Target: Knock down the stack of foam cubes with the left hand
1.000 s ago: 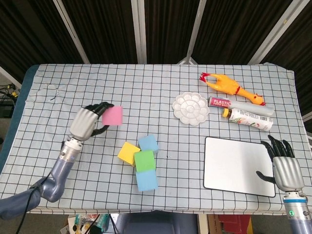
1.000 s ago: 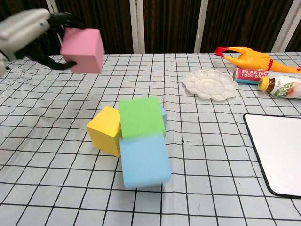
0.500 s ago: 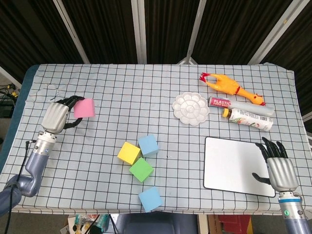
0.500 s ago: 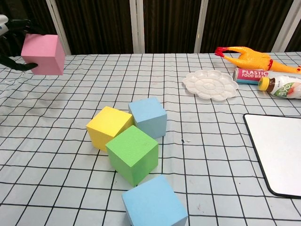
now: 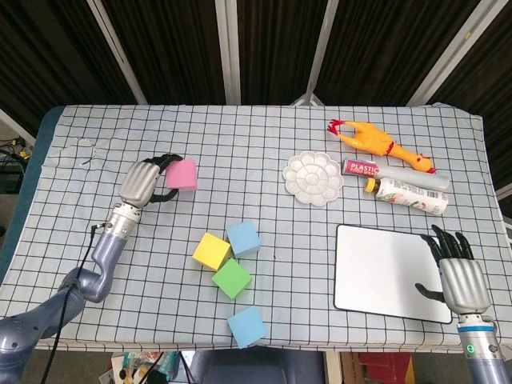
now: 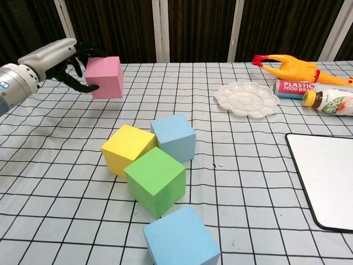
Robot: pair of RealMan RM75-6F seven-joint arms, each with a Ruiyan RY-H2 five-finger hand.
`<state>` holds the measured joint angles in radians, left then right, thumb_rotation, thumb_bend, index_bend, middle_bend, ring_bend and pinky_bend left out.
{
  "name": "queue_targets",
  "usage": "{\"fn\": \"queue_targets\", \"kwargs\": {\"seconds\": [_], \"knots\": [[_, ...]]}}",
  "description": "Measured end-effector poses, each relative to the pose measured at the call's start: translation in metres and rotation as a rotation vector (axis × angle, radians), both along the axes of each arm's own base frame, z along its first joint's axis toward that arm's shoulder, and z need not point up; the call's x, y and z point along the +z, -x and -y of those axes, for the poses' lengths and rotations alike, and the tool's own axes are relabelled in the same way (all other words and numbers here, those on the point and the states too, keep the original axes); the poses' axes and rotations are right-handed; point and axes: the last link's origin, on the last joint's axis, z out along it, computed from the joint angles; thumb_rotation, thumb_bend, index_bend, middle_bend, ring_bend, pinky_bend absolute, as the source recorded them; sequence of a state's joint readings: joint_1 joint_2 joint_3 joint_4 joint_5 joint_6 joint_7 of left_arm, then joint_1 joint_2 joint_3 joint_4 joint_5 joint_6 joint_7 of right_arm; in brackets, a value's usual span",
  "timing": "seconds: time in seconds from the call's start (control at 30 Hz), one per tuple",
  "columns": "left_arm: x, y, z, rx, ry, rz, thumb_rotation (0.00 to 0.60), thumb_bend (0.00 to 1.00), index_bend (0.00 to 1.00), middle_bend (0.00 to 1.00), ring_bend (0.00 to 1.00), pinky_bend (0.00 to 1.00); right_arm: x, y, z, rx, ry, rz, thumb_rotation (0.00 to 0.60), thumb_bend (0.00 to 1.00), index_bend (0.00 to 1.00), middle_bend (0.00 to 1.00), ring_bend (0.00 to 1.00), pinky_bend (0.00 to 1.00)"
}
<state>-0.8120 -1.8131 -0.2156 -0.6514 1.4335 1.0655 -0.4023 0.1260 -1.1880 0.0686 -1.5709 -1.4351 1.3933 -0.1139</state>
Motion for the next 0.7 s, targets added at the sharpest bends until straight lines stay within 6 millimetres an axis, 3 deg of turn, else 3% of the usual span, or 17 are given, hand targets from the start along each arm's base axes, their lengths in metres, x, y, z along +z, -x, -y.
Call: {"fn": "queue_targets", "kwargs": {"seconds": [0.1, 0.37, 0.7], "knots": [[-0.009, -0.003, -0.001, 0.018, 0.037, -0.039, 0.6, 0.18, 0.08, 0.0, 0.0, 0.13, 0.001, 0.001, -0.001, -0.001, 0.002, 0.006, 0.6, 0.03, 0.18, 0.07, 0.12, 0.06], [-0.015, -0.021, 0.012, -0.026, 0.092, -0.091, 0.6, 0.14, 0.05, 0.0, 0.0, 0.12, 0.002, 0.0, -0.001, 0.005, -0.002, 0.009, 0.6, 0.03, 0.18, 0.07, 0.12, 0.06], [0.015, -0.026, 0.067, -0.05, 0.245, -0.129, 0.6, 0.1, 0.03, 0.02, 0.0, 0.13, 0.0, -0.001, 0.0, 0.008, -0.003, 0.009, 0.6, 0.03, 0.18, 0.07, 0.12, 0.06]]}}
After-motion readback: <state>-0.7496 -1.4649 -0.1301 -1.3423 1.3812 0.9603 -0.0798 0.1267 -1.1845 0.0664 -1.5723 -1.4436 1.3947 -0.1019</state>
